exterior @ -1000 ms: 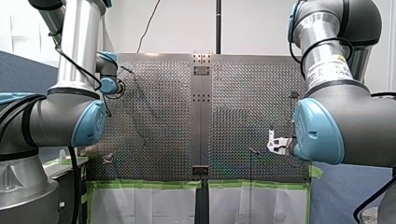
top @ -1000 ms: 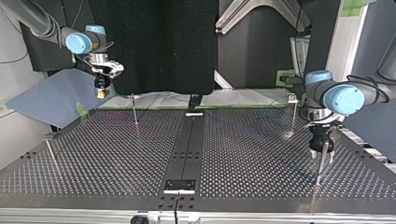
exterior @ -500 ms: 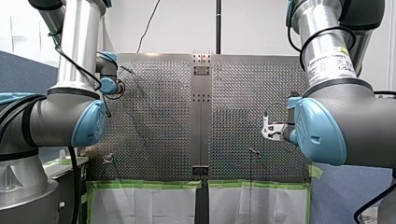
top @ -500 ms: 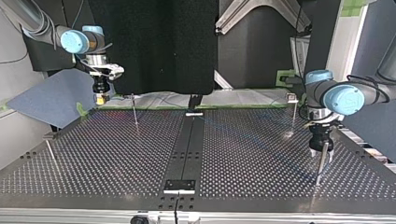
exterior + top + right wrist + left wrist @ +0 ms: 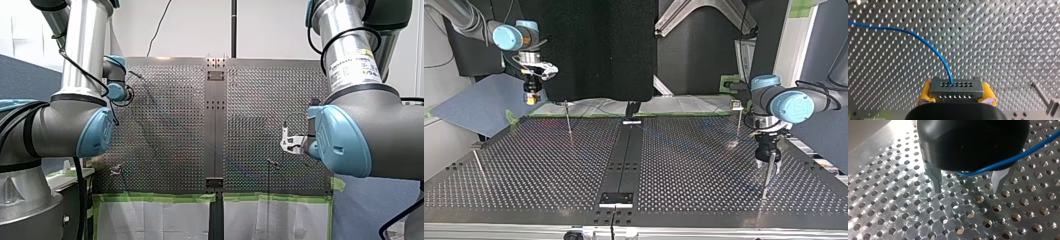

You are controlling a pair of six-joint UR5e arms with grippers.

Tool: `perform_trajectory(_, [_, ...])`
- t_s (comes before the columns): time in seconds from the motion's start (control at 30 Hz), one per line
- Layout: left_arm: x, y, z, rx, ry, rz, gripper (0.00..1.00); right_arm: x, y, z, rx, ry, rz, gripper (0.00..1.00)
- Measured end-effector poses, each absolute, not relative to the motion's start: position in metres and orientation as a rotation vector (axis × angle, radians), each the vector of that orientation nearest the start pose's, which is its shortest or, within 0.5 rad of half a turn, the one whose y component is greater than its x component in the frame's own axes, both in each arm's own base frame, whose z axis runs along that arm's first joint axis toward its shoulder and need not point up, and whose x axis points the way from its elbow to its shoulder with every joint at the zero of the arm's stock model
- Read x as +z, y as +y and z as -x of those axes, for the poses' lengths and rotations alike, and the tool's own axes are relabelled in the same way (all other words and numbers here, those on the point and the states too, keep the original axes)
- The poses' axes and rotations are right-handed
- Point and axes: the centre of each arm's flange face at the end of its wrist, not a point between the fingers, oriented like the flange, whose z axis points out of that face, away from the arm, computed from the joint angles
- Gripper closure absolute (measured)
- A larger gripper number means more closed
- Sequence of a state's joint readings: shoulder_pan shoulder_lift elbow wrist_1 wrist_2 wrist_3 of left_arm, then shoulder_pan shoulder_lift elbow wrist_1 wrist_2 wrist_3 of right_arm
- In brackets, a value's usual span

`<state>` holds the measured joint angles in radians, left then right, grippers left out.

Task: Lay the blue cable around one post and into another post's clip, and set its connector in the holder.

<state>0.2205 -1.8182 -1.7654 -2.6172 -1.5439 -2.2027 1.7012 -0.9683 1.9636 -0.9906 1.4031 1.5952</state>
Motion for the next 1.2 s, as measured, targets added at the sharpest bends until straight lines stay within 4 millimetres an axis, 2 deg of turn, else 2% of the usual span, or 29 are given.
perform_trajectory(0.2, [0.316, -0.009, -0.582, -0.352, 1.374, 0.6, 0.0, 0.07, -0.522, -0.21, 1.385, -1.136, -1.398, 1.0])
perform_trajectory(0.57, [0.315, -0.008, -0.582, -0.351, 1.374, 0.601, 0.0, 0.029, -0.517, -0.198, 1.289, -1.222, -1.374, 1.0])
perform_trajectory(1.0, [0.315, -0.009, -0.582, -0.352, 1.376, 0.6, 0.0, 0.021, -0.522, -0.195, 1.287, -1.235, -1.357, 1.0])
perform_trajectory(1.2, [0.315, -0.009, -0.582, -0.352, 1.379, 0.601, 0.0, 0.0, -0.524, -0.194, 1.266, -1.266, -1.379, 1.0])
